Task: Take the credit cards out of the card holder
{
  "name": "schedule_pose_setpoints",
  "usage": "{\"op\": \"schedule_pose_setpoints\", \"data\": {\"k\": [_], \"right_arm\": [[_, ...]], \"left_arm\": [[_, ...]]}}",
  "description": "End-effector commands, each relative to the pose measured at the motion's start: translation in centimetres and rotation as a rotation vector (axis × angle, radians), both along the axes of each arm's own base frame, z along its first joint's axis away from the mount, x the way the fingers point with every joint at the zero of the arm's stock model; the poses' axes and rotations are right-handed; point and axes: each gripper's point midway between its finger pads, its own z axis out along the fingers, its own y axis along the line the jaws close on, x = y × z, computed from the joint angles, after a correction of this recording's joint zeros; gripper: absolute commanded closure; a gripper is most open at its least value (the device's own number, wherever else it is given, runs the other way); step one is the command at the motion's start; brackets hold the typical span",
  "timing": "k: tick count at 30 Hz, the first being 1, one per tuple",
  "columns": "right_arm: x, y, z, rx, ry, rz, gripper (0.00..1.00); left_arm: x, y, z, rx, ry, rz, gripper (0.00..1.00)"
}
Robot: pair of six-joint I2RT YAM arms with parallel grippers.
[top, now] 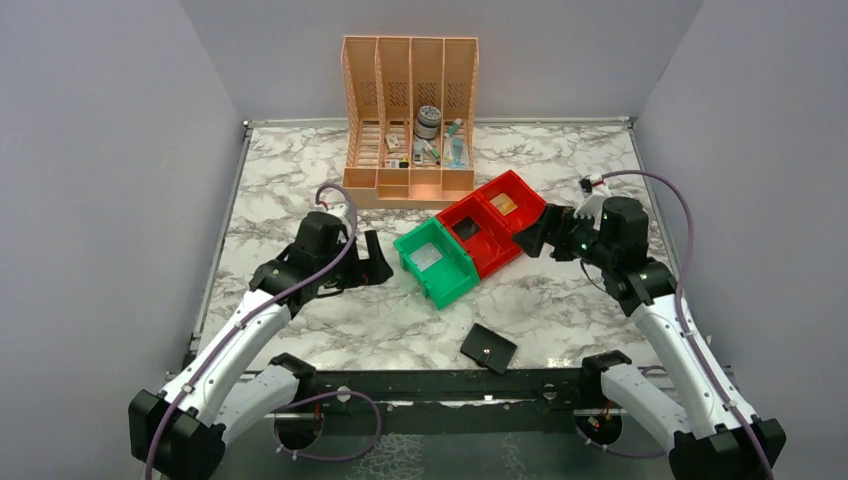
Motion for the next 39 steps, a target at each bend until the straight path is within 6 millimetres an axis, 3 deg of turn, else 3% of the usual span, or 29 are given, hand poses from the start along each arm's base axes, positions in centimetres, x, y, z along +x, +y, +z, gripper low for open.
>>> {"op": "schedule_pose_setpoints", "data": {"k": [1, 5, 9, 20, 28, 33, 39], "right_arm": [[1.0, -2.0, 3.5, 0.007, -0.050, -0.155, 0.00], [1.3, -2.7, 3.1, -0.041, -0.079, -0.168, 0.00], [1.4, -3.2, 0.9, -0.126, -0.069, -0.140, 0.00], [1.8, 0.7, -1.2, -0.084, 0.017, 0.121, 0.04], [2.9, 2.2, -4.2, -0.069, 0.154, 0.204, 0.13], [4.4, 2.3, -5.8, -0.109, 0.197, 0.210, 0.22], [4.0, 5.8, -7.5, -0.153, 0.235, 0.322, 0.27]], "left_arm": [[0.6, -2.5, 1.1, -0.082, -0.028, -0.015, 0.06], [0.7, -3.8, 1.5, -0.113, -0.045, -0.026, 0.05], [0.9, -4.1, 1.9, -0.129, -0.068, -0.016, 0.02], [1.6, -2.5, 3.6, -0.175, -0.179, 0.116, 0.01], [-0.2, -4.4, 1.3, -0.233, -0.081, 0.008, 0.01], [-0.4, -4.9, 0.2, -0.237, -0.043, -0.012, 0.01], [-0.1, -5.2, -0.2, -0.218, -0.030, -0.024, 0.01]]}}
